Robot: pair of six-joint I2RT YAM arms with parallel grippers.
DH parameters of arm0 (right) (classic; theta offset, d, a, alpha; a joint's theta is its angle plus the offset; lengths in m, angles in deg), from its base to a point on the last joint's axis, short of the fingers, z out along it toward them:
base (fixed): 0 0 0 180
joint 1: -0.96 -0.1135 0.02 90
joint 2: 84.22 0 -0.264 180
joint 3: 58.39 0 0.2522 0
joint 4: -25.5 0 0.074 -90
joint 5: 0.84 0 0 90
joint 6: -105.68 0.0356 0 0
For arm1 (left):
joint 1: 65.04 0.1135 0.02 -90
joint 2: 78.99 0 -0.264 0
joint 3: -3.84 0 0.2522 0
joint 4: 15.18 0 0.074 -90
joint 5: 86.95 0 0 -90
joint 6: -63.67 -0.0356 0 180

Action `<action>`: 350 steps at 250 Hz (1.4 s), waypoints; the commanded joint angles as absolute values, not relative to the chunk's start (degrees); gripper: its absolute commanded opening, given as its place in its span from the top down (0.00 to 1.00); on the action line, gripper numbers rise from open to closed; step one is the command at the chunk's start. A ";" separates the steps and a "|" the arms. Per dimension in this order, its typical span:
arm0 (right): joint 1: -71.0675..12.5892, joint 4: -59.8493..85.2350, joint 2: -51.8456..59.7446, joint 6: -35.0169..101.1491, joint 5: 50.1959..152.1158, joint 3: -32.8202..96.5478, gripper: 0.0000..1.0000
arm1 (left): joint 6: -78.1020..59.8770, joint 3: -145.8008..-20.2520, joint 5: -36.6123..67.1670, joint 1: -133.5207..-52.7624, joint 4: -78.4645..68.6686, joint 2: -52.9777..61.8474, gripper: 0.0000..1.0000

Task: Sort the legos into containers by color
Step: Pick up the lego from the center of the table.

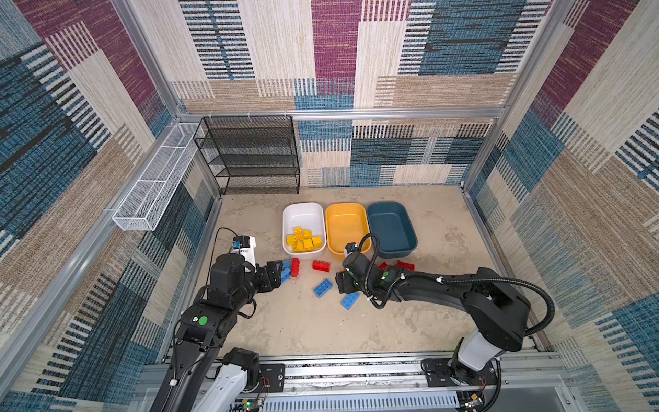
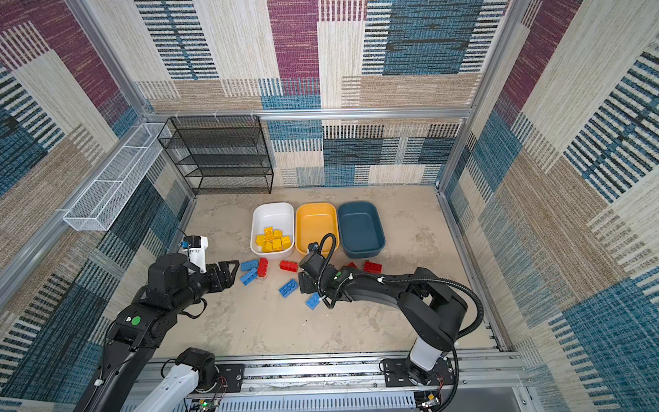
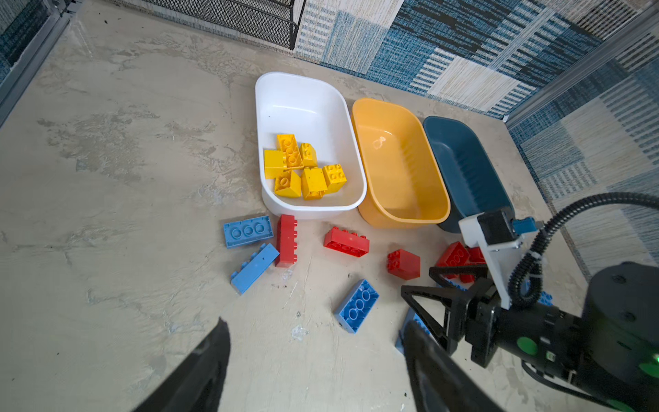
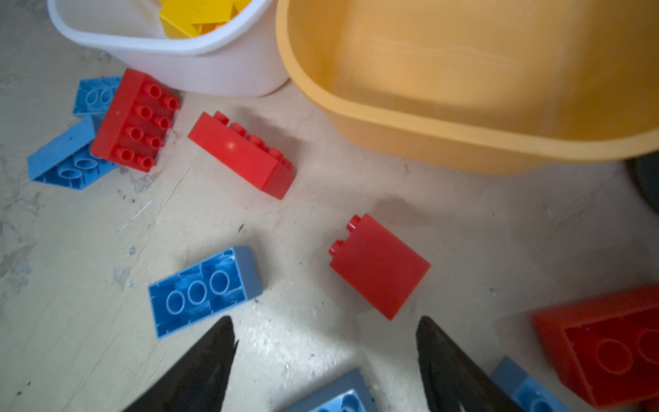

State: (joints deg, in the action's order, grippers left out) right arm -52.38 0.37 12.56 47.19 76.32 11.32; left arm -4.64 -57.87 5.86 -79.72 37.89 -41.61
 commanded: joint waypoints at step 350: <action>-52.86 0.06 20.21 50.31 74.25 15.96 0.62 | -5.58 -55.80 6.44 -79.57 37.86 -43.11 0.19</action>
